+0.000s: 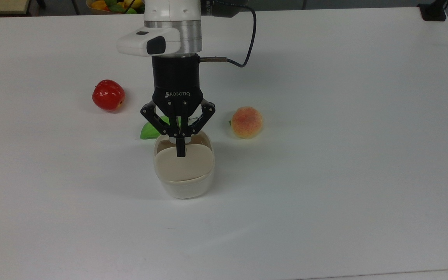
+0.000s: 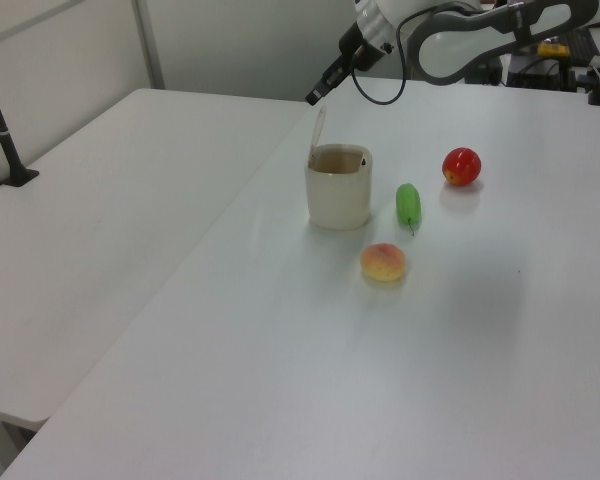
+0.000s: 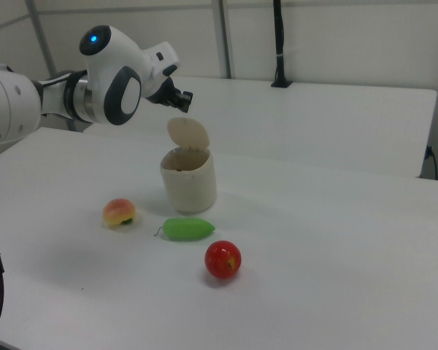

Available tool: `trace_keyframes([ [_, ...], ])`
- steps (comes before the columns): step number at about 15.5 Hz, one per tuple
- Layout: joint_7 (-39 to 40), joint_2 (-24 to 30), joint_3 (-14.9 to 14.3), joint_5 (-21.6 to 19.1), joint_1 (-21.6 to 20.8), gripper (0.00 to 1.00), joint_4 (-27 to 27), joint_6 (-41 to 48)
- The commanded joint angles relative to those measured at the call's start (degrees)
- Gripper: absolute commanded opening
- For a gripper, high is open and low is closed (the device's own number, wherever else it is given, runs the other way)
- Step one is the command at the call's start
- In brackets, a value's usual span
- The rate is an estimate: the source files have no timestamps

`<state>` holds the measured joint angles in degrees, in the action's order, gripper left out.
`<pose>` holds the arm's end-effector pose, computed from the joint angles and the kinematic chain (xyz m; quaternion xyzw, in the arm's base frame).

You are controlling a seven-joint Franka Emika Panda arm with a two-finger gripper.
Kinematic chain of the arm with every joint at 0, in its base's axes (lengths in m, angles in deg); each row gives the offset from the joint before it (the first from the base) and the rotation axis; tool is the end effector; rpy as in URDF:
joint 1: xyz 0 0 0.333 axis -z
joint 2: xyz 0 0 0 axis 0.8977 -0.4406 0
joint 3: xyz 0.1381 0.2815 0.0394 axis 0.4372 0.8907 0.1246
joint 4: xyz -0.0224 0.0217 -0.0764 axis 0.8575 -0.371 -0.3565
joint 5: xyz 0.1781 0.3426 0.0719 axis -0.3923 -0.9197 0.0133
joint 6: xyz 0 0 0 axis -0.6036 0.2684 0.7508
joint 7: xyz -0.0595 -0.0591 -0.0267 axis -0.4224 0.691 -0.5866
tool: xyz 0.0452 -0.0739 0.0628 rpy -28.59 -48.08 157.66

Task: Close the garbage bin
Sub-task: 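Push the raised lid down onto the bin opening with the gripper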

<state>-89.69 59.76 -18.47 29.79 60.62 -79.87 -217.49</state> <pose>0.7218 0.0692 0.5136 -0.9240 -0.0467 -0.3792 0.0172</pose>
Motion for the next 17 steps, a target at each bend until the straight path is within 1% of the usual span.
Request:
trace_keyframes([
  [1, -0.1, -0.2, -0.4, -0.6, -0.7, 0.0, 0.3, -0.5],
  [6, 0.2, 0.1, -0.4, -0.5, -0.7, 0.0, -0.7, 1.3],
  [11, 0.3, 2.4, -0.4, -0.1, -0.6, 0.0, -0.7, 11.3],
  [17, 1.1, 3.0, -0.6, 0.7, -0.4, 0.0, -0.7, 21.1],
])
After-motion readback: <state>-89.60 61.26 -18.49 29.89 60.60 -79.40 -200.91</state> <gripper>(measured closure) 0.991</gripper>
